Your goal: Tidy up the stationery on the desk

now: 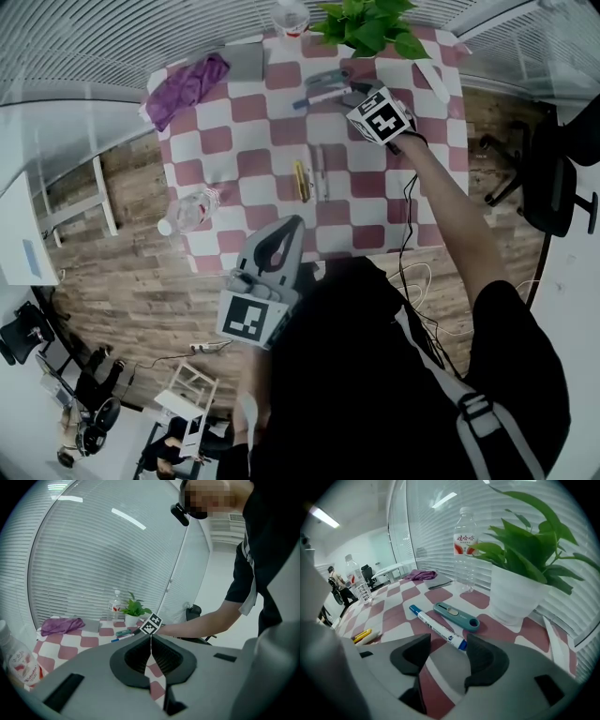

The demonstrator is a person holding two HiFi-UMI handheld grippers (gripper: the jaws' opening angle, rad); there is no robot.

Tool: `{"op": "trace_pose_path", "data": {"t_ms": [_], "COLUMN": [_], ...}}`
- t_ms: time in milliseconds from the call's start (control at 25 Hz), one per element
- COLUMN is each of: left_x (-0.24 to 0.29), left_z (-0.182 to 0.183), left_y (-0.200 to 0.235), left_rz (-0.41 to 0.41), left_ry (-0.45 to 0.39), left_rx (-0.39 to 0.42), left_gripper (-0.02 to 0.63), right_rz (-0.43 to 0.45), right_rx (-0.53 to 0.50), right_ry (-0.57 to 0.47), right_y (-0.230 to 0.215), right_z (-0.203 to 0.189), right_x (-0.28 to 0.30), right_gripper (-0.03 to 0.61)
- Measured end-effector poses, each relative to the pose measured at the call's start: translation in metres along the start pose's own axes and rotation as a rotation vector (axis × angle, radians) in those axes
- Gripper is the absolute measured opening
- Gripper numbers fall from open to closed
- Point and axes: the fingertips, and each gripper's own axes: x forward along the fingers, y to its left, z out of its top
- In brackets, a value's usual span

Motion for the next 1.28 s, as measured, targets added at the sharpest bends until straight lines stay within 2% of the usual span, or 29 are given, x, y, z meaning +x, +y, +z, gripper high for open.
{"op": "trace_pose_path", "data": {"t_ms": [80, 160, 560, 960, 1160, 1280], "left_x": [0.001, 0.001, -0.009, -0.020, -0.025, -0.027], "left_z": [0.000, -0.001, -0.004, -0.012, -0.014, -0.014], "left_y": [-0.001, -0.003, -0.013, -0.030, -0.037, -0.040], "left_rz": [-0.001, -0.006, -0.010, -0.031, -0.045, -0.057], "left_ry": [0.001, 0.004, -0.001, -0.015, -0.019, -0.021], "left_rx": [0.002, 0.006, 0.018, 0.040, 0.048, 0.057], "left_gripper": [0.034, 0.034, 0.034, 0.034, 0.034, 0.034], "right_rz": [0.001, -0.009, -0.046, -0.085, -0.105, -0.112], "right_rx": [0.000, -0.013, -0.014, 0.019, 0.076, 0.148], "right_ry": [0.000, 0.002, 0.010, 0.027, 0.047, 0.055], "right_y": [0.002, 0.005, 0.021, 0.045, 0.060, 0.069], "right_z": [0.000, -0.001, -0.013, -0.036, -0.049, -0.058], "right_x": [-0.001, -0.003, -0.015, -0.033, -0.042, -0.048], "right_gripper": [0.232, 0.173, 0.109, 0.094, 0.092, 0.092]}}
